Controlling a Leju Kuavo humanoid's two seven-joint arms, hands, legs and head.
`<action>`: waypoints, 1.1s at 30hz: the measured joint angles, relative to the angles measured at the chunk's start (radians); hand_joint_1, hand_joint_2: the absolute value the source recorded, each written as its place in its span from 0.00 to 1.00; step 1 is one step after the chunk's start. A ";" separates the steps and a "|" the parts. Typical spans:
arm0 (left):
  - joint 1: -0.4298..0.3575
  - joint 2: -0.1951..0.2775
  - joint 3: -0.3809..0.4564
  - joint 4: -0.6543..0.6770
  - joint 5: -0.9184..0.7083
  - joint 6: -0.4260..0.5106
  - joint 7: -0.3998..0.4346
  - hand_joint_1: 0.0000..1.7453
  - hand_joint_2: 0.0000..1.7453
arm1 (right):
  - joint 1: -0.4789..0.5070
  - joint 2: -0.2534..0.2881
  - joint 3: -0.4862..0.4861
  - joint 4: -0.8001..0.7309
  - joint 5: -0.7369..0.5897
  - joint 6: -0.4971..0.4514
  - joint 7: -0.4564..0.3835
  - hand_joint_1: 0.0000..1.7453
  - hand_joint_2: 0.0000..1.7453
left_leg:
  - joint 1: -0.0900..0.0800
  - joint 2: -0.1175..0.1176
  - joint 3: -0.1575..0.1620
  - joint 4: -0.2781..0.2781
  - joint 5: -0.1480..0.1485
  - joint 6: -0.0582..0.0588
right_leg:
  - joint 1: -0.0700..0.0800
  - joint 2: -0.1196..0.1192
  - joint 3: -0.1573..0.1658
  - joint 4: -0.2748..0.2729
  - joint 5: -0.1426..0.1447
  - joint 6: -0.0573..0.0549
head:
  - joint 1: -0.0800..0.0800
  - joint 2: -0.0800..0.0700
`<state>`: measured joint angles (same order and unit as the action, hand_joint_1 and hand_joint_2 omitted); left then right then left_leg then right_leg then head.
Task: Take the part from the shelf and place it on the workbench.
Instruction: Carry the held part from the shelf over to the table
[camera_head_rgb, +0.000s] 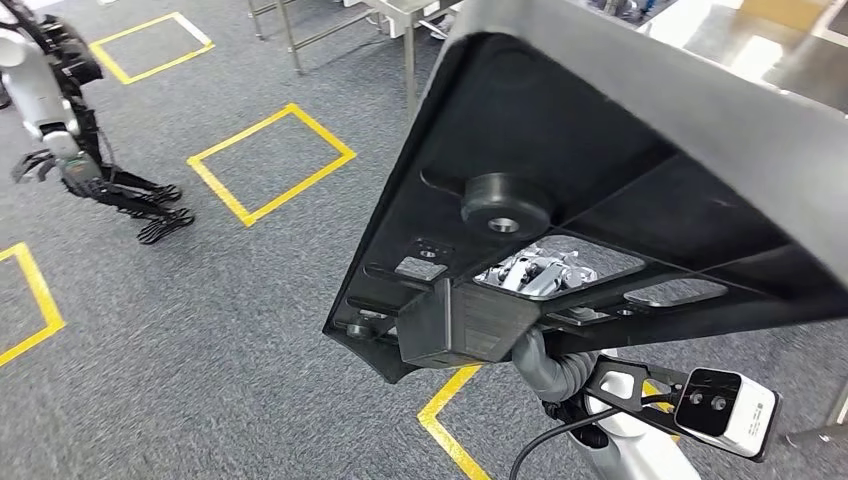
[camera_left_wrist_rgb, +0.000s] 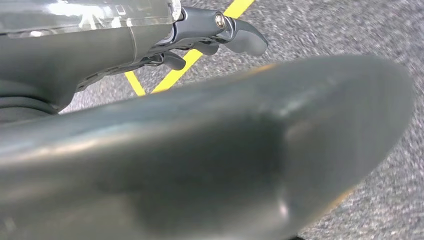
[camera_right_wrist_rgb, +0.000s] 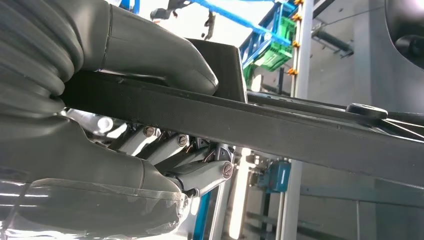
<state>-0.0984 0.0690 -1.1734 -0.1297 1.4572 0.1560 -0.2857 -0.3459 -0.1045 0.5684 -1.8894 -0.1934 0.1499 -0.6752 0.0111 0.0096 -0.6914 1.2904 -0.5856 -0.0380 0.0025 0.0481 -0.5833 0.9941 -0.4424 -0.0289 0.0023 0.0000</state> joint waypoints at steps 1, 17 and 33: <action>0.000 0.000 0.000 0.000 0.000 0.000 0.000 0.00 0.00 | 0.000 0.000 0.000 0.000 0.000 0.000 0.000 1.00 1.00 | 0.000 0.000 0.002 -0.005 0.003 0.000 | 0.000 0.001 0.000 0.000 0.000 0.000 | 0.000 0.000; 0.000 -0.003 -0.001 0.000 0.000 0.004 -0.003 0.00 0.00 | -0.007 0.000 -0.001 0.008 -0.006 -0.002 -0.001 1.00 1.00 | 0.002 0.040 0.132 -0.295 0.118 0.052 | -0.016 -0.048 -0.125 0.242 -0.085 0.059 | 0.014 0.000; 0.003 -0.004 -0.001 0.000 0.000 -0.003 -0.006 0.00 0.00 | -0.034 0.014 0.004 0.041 -0.019 -0.011 -0.002 1.00 1.00 | 0.004 -0.013 0.046 -0.104 0.053 0.005 | -0.009 0.020 0.002 0.000 0.002 0.013 | 0.000 0.000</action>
<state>-0.0954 0.0646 -1.1742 -0.1297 1.4576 0.1526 -0.2922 -0.3801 -0.0902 0.5726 -1.8484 -0.2129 0.1388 -0.6771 0.0152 -0.0038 -0.6449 1.1864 -0.5324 -0.0331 -0.0060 0.0678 -0.5816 0.9942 -0.4403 -0.0155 0.0020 0.0000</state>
